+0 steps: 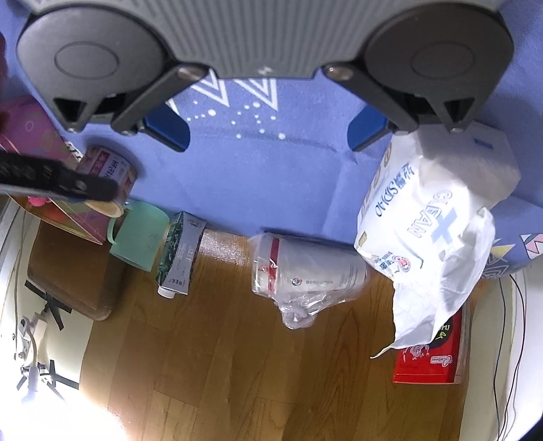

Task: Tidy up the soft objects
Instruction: 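Move the right tool across the table toward the green milk carton, then grasp the green-and-white milk carton with the right tool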

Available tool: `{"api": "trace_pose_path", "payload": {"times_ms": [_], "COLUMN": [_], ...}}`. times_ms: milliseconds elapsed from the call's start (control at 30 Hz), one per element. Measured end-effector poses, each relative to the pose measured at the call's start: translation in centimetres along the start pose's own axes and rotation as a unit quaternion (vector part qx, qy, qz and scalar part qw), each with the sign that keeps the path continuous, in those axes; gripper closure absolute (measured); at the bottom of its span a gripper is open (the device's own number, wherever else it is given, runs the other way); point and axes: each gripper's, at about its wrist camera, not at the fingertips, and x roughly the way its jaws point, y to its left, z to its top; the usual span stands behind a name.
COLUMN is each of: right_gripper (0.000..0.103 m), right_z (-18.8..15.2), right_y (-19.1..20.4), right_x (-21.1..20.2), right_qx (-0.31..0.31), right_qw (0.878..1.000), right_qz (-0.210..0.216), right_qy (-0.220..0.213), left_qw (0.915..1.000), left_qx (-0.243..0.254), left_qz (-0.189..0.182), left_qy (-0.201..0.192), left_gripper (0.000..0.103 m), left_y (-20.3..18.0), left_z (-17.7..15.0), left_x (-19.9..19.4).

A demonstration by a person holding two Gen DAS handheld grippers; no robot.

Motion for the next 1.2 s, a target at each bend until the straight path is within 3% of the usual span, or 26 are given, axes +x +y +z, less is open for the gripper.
{"api": "trace_pose_path", "payload": {"times_ms": [100,267,567,600,667,833,933,967,1000,1100,1200], "right_gripper": [0.054,0.055,0.054,0.053,0.039,0.026,0.028,0.037,0.041,0.042,0.042], "right_z": [1.6,5.2,10.7,11.1,11.9,12.9,12.9,12.7,12.4,11.7,11.0], "right_y": [-0.5,-3.4,-5.2,-5.2,-5.3,-5.7,-5.7,-5.3,-5.0,-4.7,-5.2], "right_x": [1.4,3.3,8.9,9.9,11.8,16.3,18.2,18.8,19.2,18.3,16.4], "right_qx": [-0.012,-0.004,0.012,0.011,0.014,0.010,-0.001,-0.013,-0.023,-0.014,0.038], "right_qw": [1.000,0.998,0.998,0.998,0.998,0.995,0.994,0.993,0.991,0.993,0.993], "right_qz": [-0.013,-0.067,-0.056,-0.061,-0.065,-0.080,-0.072,-0.071,-0.078,-0.082,-0.076], "right_qy": [-0.004,-0.008,0.016,0.018,0.022,0.053,0.079,0.092,0.103,0.089,0.079], "left_qw": [1.0000,0.9998,0.9997,0.9996,0.9995,0.9991,0.9987,0.9986,0.9985,0.9983,0.9983], "left_qx": [-0.003,-0.011,-0.016,-0.018,-0.021,-0.032,-0.041,-0.042,-0.045,-0.048,-0.053], "left_qz": [-0.003,-0.006,-0.007,-0.008,-0.009,-0.010,-0.011,-0.011,-0.012,-0.012,-0.012], "left_qy": [0.004,0.014,0.019,0.020,0.021,0.027,0.029,0.030,0.030,0.029,0.020], "left_gripper": [0.001,0.001,0.001,0.001,0.001,0.001,0.001,0.001,0.001,0.001,0.001], "left_y": [0.1,0.4,0.6,0.6,0.7,1.0,1.1,1.2,1.3,1.4,1.5], "left_z": [0.1,0.2,0.2,0.2,0.3,0.4,0.4,0.4,0.4,0.4,0.5], "left_x": [0.1,0.3,0.5,0.5,0.6,0.9,0.9,1.0,1.0,1.0,0.8]}}
